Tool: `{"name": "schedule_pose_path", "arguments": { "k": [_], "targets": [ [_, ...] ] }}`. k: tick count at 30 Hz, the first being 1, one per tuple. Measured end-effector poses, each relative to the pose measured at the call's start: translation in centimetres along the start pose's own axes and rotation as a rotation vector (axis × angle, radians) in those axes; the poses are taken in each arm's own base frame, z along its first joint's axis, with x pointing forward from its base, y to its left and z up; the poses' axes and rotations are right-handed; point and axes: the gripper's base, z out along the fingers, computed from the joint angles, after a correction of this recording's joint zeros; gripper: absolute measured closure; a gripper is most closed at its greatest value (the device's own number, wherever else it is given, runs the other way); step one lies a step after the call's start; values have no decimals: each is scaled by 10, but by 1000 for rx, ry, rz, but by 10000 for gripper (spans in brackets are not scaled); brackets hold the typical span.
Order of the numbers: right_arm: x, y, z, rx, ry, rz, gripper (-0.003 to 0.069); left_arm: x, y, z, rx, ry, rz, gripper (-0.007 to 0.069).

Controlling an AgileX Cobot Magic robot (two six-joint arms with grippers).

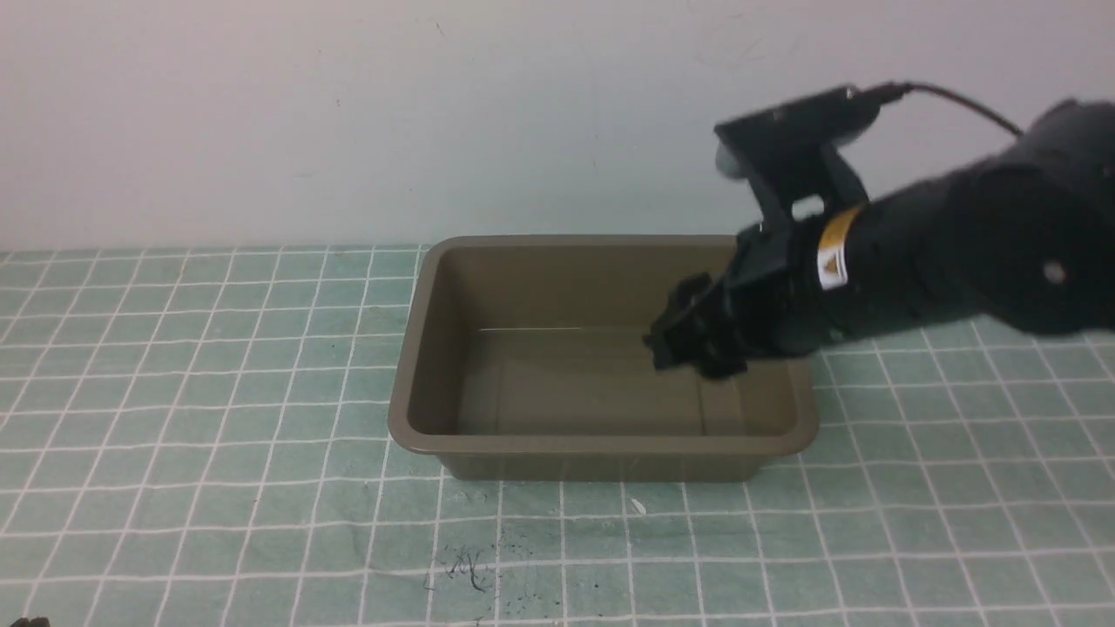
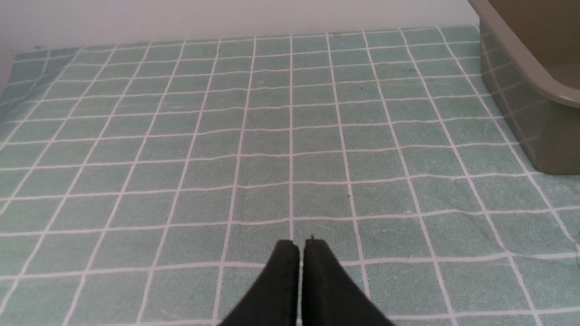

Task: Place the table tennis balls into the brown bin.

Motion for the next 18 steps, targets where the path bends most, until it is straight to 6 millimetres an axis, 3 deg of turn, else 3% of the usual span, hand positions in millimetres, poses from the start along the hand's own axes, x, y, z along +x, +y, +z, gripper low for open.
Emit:
{"name": "schedule_pose_path", "arguments": {
  "k": [4, 7, 9, 11, 13, 16, 18],
  "targets": [
    [-18, -14, 36, 36, 60, 15, 236, 0, 0, 0, 0, 0, 0, 629],
    [-20, -14, 64, 48, 148, -22, 84, 0, 0, 0, 0, 0, 0, 629],
    [-22, -14, 66, 52, 166, -36, 53, 0, 0, 0, 0, 0, 0, 629],
    [-27, -14, 60, 57, 151, -45, 70, 0, 0, 0, 0, 0, 0, 629],
    [-32, -15, 44, 68, 116, -59, 155, 0, 0, 0, 0, 0, 0, 629],
    [-46, -17, -24, 86, -30, -46, 459, 0, 0, 0, 0, 0, 0, 629],
    [-47, -18, -77, 80, -180, -18, 603, 0, 0, 0, 0, 0, 0, 629]
  ]
}}
